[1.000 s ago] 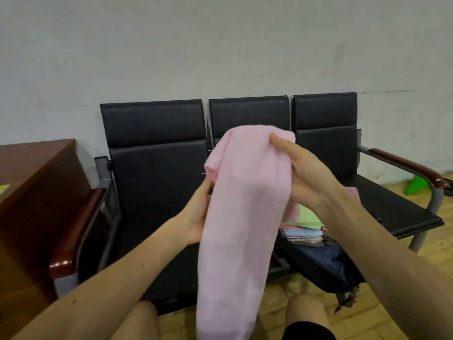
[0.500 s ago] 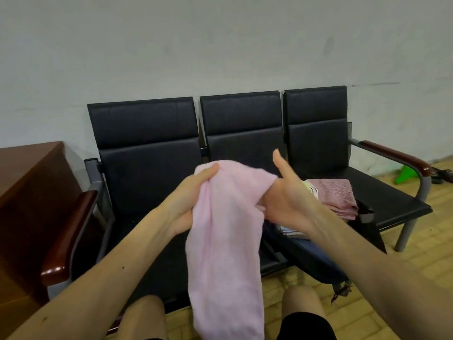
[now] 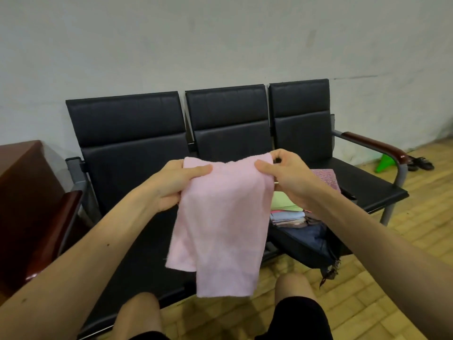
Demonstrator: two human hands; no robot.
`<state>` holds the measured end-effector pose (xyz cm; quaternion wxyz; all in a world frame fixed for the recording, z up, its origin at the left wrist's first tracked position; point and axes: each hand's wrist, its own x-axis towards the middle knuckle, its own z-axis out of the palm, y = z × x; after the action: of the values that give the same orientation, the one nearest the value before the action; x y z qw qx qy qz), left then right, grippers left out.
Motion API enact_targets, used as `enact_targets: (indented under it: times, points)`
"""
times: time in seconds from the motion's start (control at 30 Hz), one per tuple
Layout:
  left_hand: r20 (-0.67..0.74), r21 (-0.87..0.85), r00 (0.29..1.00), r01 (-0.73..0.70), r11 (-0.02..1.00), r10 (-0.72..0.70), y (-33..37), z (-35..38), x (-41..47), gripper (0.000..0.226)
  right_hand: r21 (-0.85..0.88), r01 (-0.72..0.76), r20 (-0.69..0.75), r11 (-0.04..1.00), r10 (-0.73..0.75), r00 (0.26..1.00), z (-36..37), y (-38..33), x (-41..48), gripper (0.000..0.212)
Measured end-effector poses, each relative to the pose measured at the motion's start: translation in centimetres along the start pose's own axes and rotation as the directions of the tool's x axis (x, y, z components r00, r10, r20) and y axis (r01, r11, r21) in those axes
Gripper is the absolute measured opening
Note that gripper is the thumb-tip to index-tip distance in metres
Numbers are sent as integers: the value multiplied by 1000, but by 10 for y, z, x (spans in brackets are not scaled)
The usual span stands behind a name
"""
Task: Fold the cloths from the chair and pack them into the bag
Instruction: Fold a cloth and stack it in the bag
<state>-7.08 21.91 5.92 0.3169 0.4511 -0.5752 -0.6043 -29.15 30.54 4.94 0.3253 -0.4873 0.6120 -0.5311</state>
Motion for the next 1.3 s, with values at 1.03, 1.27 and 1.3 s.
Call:
enact_targets:
  times: [1.03,1.27,1.3]
  points:
    - [64,748,867,-369,552,494,17,6,-1,12,-739,338,204,583,-284,937,-46,-24,9,21]
    - [217,697,799,-529,484,560,14,2,-3,9,-738,343,261,581,-223,939,-64,-13,0,18]
    - [240,631,796,-563,533,556,14,4,-5,3,-679,336,246,652,-229,942,-69,-13,-2,20]
